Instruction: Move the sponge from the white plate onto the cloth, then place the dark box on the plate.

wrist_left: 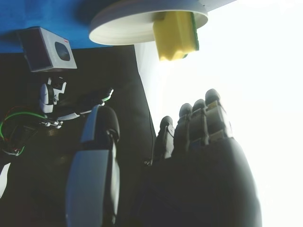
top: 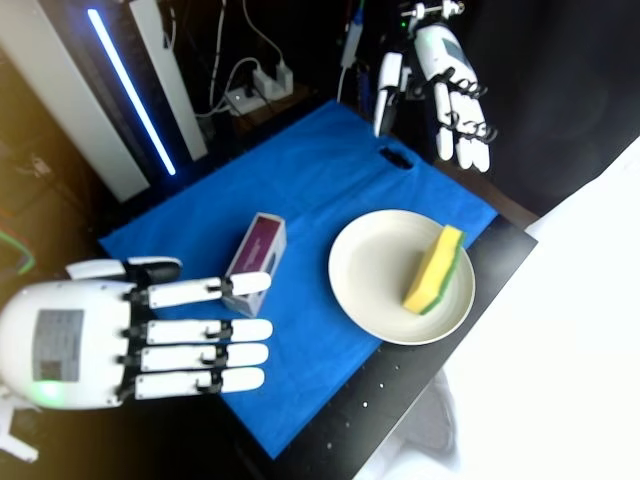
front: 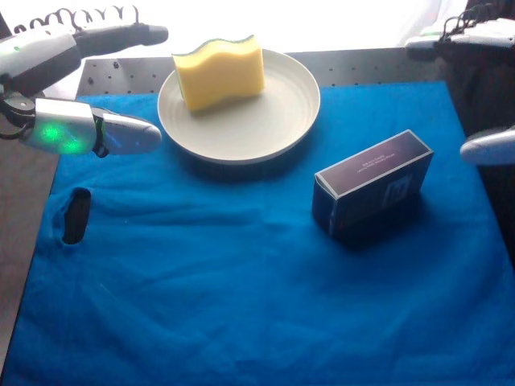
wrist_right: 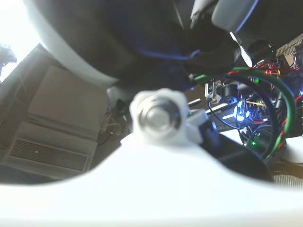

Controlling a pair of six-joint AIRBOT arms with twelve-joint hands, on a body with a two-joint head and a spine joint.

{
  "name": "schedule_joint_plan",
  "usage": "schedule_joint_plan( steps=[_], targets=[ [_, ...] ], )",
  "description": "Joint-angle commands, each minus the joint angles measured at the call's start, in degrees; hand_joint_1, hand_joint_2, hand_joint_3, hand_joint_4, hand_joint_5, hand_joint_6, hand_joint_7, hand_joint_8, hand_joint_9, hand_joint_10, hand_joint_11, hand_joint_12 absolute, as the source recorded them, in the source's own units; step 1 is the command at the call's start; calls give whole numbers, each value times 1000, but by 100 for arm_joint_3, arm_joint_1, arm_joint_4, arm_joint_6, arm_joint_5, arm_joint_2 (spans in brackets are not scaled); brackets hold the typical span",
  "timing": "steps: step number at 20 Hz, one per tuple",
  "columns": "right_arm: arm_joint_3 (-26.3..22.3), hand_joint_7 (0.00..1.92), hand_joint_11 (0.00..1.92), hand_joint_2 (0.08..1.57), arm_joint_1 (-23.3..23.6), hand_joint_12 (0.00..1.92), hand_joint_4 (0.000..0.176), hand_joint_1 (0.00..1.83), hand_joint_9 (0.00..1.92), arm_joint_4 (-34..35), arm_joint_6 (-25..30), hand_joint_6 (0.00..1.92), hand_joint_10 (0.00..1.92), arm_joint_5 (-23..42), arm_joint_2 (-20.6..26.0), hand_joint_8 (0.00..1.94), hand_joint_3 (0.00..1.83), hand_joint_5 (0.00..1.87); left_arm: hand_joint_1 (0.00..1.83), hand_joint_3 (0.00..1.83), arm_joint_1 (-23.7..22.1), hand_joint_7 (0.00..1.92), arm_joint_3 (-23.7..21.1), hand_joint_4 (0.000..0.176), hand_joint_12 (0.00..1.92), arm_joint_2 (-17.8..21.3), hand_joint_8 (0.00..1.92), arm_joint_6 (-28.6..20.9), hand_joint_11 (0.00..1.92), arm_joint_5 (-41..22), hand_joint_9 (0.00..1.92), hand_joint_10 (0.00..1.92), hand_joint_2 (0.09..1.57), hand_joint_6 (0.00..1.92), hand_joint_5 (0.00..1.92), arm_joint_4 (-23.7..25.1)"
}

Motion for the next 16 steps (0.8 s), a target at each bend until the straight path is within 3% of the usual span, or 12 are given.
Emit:
schedule_joint_plan(
  steps=[1, 2, 3, 4, 6, 9, 10, 12, 13, 15, 16],
  targets=[
    [20, 130, 17, 1042, 87, 175, 147, 582, 64, 353, 40, 7, 9, 529, -19, 3, 20, 172, 613, 12, -28, 198, 18, 38, 518, -33, 8, -34, 0, -682, 151, 13, 997, 6, 235, -198],
    [20, 131, 13, 1047, 87, 173, 162, 580, 67, 352, 40, 5, 9, 529, -26, 3, 20, 169, 613, 4, -18, 202, 23, 34, 532, -34, 5, -33, 0, -690, 158, 9, 988, 1, 228, -232],
    [21, 132, 3, 1044, 87, 168, 165, 587, 67, 351, 40, 3, 7, 529, -30, 3, 14, 168, 618, 1, -15, 210, 45, 26, 554, -57, 4, -32, 0, -698, 164, 7, 982, 1, 229, -263],
    [24, 131, 0, 1040, 87, 166, 153, 591, 62, 351, 40, 5, 4, 529, -31, 2, 10, 173, 615, 0, -19, 216, 82, 32, 580, -92, 3, -32, 0, -709, 185, 9, 969, 1, 230, -281],
    [39, 134, 25, 1032, 87, 178, 141, 593, 78, 351, 40, 7, 9, 529, -36, 3, 4, 181, 593, 0, -201, 222, 241, 56, 590, -238, 3, -32, 0, -643, 217, 18, 953, 0, 226, -252],
    [51, 143, 27, 1048, 87, 182, 144, 599, 79, 341, 40, 5, 7, 530, -45, 5, 8, 183, 627, 0, -764, 234, 694, 107, 744, -693, 1, -34, 0, -334, 272, 8, 944, 1, 237, -133],
    [65, 135, 10, 1044, 87, 175, 161, 585, 70, 329, 40, 1, 2, 530, -63, 1, 6, 176, 670, 0, -896, 227, 888, 125, 682, -878, 0, -41, 0, -212, 253, 2, 920, 4, 256, -133],
    [104, 137, 6, 1045, 87, 177, 154, 617, 74, 308, 40, 2, 3, 530, -104, 1, 4, 180, 721, 0, -1135, 245, 1243, 130, 711, -1203, 3, -53, 0, 114, 258, 3, 899, 4, 280, -116],
    [126, 138, 0, 1045, 87, 161, 148, 618, 69, 303, 40, 2, 1, 530, -125, 1, 3, 184, 743, 0, -1263, 250, 1456, 117, 747, -1395, 2, -53, 0, 310, 285, 8, 910, 3, 290, -99],
    [164, 134, 0, 1042, 88, 113, 144, 589, 57, 285, 40, 1, 0, 530, -163, 0, 0, 188, 767, 2, -1441, 285, 1889, 122, 826, -1793, 4, -52, 0, 707, 318, 8, 928, 4, 323, -94],
    [177, 135, 13, 1037, 88, 116, 136, 576, 64, 274, 40, 1, 3, 530, -175, 1, 0, 190, 781, 2, -1499, 339, 2068, 106, 907, -1955, 11, -52, 0, 880, 378, 19, 936, 9, 360, -94]
  ],
)
